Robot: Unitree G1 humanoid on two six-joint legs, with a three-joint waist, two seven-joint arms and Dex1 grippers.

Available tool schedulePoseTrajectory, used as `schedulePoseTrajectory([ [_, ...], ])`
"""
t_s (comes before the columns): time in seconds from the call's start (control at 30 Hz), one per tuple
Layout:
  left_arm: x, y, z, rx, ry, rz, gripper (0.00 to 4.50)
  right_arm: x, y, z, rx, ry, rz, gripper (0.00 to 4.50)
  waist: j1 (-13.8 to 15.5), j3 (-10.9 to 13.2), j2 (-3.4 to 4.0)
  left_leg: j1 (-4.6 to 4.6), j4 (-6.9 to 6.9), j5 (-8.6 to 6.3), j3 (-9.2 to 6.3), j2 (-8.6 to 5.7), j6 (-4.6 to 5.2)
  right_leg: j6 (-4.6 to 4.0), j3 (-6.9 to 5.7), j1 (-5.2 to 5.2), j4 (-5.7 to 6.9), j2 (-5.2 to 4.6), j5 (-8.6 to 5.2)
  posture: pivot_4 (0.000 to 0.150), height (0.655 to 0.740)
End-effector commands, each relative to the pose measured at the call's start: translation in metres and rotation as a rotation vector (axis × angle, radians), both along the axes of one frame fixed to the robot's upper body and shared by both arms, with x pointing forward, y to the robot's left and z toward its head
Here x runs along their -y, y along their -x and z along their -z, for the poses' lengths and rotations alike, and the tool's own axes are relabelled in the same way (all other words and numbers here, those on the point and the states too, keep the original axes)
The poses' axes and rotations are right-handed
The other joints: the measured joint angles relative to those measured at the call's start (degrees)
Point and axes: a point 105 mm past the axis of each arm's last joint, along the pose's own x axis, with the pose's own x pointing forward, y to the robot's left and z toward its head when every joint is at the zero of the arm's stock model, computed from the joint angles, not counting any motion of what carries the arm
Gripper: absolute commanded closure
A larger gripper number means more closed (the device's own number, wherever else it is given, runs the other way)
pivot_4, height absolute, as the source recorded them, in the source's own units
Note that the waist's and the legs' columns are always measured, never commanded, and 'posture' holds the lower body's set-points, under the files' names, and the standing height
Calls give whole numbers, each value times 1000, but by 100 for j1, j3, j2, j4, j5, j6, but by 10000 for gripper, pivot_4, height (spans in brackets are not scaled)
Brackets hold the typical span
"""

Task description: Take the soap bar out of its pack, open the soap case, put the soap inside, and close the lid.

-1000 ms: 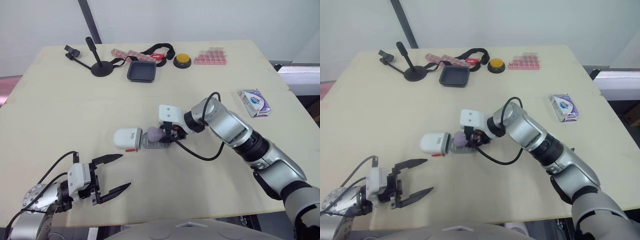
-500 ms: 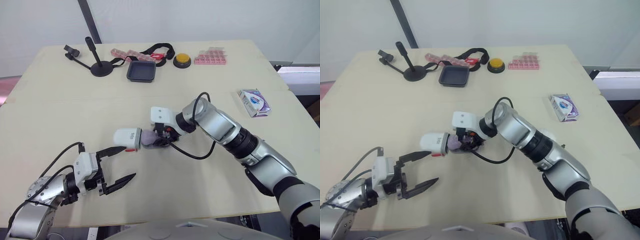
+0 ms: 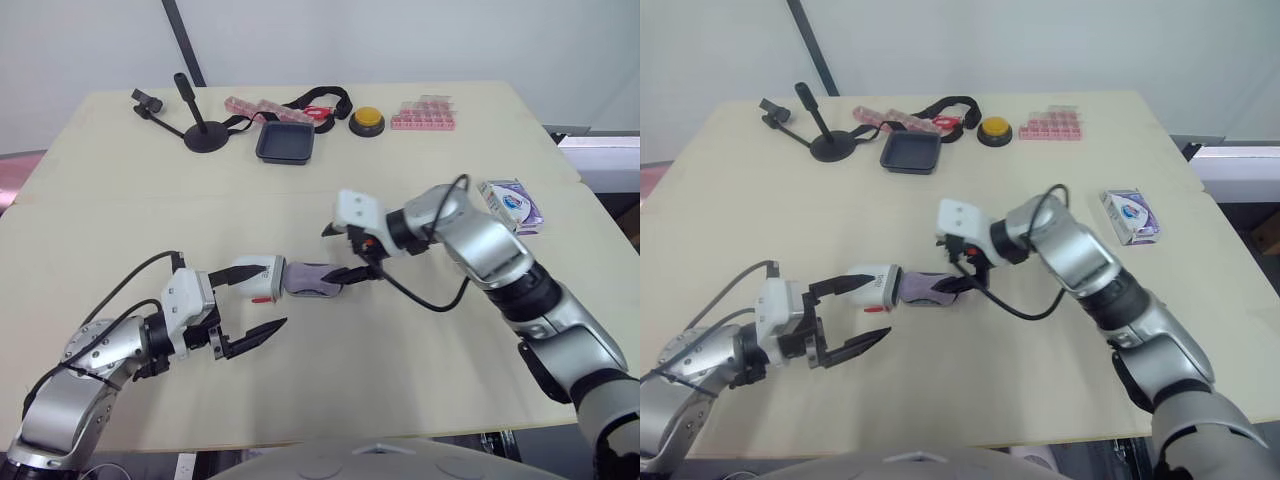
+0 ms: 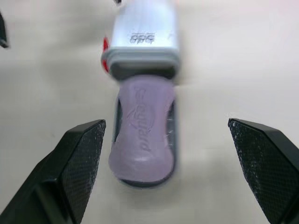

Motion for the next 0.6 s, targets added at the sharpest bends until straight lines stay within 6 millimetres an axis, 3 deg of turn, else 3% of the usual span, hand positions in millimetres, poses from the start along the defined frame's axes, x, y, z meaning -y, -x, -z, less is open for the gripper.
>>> schedulePoseTrajectory([
  [0.03, -9, -8, -6, 18, -1, -21, 0, 19, 15, -11, 66, -127, -39, 153, 2, 1, 1, 0, 0, -1, 5, 0, -2, 0, 13, 3, -3, 2, 0, 1500, 7400],
  [0.23, -26, -31, -5, 17, -127, 46, 0, 48, 43, 14, 49, -226, -5, 153, 13, 1, 2, -24, 0, -3, 7, 9, -6, -1, 23, 13, -18, 7, 0, 1500, 7400],
  [0.43, -38, -42, 0, -16, -309, 232, 0, 62, 43, 19, 48, -275, 74, 153, 13, 0, 0, 15, -1, -3, 7, 4, -5, -1, 23, 15, -12, 4, 0, 1500, 7400],
  [0.6, -33, -55, 1, -17, -388, 339, 0, 75, 43, 25, 64, -246, 103, 153, 21, 0, 1, 19, -2, -2, 2, 1, -3, -1, -2, 11, -3, -2, 0, 1500, 7400],
])
